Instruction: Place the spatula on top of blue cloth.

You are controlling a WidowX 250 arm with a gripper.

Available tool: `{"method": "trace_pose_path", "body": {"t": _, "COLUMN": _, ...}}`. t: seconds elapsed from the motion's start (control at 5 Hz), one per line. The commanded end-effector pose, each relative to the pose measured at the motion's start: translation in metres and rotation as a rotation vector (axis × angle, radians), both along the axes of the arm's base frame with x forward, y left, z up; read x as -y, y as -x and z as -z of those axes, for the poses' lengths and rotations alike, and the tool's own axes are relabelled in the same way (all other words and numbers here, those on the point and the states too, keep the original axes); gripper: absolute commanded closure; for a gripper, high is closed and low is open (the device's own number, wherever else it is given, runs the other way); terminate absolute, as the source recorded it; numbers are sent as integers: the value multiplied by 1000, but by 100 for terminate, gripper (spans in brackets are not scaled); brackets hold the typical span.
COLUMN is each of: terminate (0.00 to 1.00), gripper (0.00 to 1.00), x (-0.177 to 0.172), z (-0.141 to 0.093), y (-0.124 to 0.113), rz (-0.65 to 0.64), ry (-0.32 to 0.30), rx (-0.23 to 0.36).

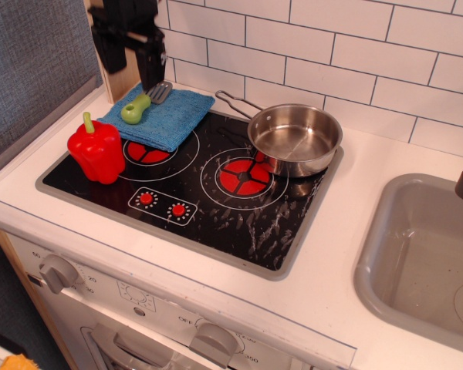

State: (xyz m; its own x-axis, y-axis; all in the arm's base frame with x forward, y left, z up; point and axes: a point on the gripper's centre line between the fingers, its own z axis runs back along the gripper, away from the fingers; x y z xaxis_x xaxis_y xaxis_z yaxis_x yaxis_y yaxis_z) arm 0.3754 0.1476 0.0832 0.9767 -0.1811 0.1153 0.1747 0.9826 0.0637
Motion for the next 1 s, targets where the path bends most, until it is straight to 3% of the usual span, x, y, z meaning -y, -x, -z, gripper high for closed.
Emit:
{"method": "trace_pose_path", "body": {"t": 0.0, "terminate": 0, "gripper": 0, "x": 40, "z": -59, "y": 18, "rz": -15, "ry": 9, "rx": 79}}
{"method": "trace_pose_path", "body": {"t": 0.2, "terminate": 0, "gripper": 0, "x": 59, "z": -50, "y": 30, "rz": -13, "ry": 57, "rx": 60}}
{"method": "trace_pose_path", "body": {"t": 0.6, "terminate": 0, "gripper": 0, "x": 77, "z": -38, "y": 35, "rz": -54, "ry": 76, "rx": 42}}
{"method": "trace_pose_path", "body": {"t": 0.8, "terminate": 100, "gripper": 0, "x": 77, "z": -38, "y": 35, "rz": -54, "ry": 76, "rx": 42}}
